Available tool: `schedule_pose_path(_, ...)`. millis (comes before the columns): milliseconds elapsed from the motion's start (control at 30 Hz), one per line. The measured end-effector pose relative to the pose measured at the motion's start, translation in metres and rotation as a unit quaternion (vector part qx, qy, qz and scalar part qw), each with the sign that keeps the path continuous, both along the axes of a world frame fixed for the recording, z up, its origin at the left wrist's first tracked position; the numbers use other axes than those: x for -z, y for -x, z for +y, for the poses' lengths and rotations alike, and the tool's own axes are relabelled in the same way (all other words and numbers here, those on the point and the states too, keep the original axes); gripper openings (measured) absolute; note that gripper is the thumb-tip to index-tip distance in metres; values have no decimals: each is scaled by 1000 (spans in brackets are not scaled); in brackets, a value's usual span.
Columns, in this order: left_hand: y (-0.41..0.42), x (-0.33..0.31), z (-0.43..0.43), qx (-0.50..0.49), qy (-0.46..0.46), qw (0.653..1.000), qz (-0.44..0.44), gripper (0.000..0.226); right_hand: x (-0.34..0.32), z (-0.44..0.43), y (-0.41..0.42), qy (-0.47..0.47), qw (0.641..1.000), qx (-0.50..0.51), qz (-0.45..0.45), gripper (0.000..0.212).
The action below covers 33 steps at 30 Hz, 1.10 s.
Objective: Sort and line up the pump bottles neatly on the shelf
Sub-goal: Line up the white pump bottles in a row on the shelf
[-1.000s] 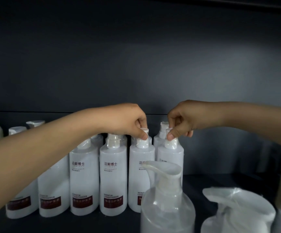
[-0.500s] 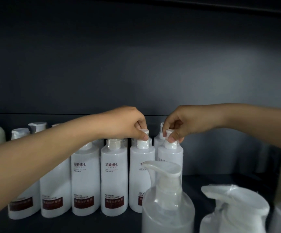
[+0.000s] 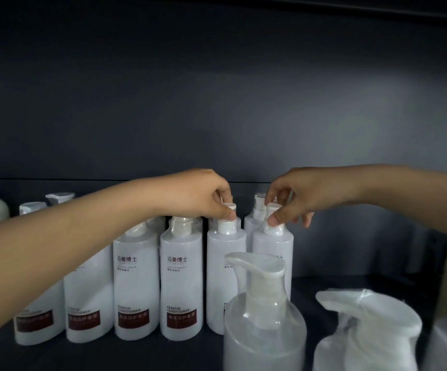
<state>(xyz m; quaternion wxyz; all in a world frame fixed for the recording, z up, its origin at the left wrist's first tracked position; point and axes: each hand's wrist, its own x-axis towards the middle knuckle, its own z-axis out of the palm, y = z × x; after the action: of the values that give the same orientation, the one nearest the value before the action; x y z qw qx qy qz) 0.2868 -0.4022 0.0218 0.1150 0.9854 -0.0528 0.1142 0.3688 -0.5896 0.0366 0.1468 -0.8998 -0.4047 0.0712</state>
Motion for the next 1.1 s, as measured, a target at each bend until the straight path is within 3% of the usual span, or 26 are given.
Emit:
schedule_pose_path(267,-2,5,-2,-8,28,999,-13,21,8,1,-2,-75,993,-12,91,33)
schedule_pose_path(633,-3,5,2,-4,10,1000,-14,21,9,0,-4,-72,993,-19,88,45)
schedule_pose_path(933,3,-1,-2,2,-67,998,4,19,5,1,1,-16,999,-24,22,47)
schedule_pose_path(1100,12,-20,-19,-27,-172,984,34,34,-14,-2,15,108,986,-46,-114,48)
